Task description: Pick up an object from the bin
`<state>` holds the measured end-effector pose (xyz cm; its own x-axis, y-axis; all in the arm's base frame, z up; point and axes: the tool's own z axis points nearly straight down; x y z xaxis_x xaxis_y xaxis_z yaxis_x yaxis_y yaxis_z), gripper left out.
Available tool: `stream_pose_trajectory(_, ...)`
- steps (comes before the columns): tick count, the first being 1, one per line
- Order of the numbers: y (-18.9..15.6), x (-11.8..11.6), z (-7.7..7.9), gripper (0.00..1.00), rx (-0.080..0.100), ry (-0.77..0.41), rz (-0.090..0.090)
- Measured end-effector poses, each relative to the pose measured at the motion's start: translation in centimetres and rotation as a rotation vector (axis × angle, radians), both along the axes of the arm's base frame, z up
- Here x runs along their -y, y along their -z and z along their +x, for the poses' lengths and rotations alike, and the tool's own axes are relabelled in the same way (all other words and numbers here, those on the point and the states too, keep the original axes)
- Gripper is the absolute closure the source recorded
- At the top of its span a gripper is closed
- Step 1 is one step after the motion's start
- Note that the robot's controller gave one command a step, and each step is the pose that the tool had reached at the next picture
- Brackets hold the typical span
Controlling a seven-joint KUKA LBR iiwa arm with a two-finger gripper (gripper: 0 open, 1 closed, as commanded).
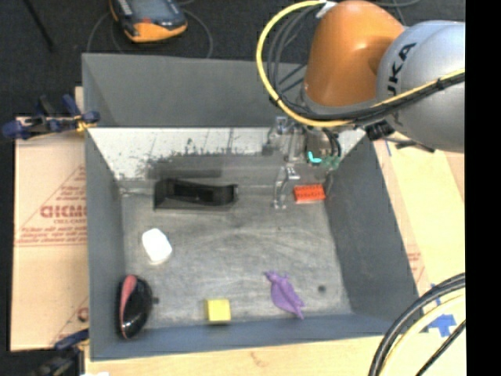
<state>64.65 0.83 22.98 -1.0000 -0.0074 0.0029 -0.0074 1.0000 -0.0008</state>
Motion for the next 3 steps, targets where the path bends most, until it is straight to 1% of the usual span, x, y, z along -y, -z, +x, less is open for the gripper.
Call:
stream_pose_trajectory(1,-0.5,0.0,0.1,0.0,0.009,0.0,0.0)
stream_pose_trajectory(2,6.5,-7.2,0.6,0.0,0.011,-0.024,0.0)
stream_pose_trajectory(3,7.5,-7.6,0.9,0.0,0.009,-0.006,0.002)
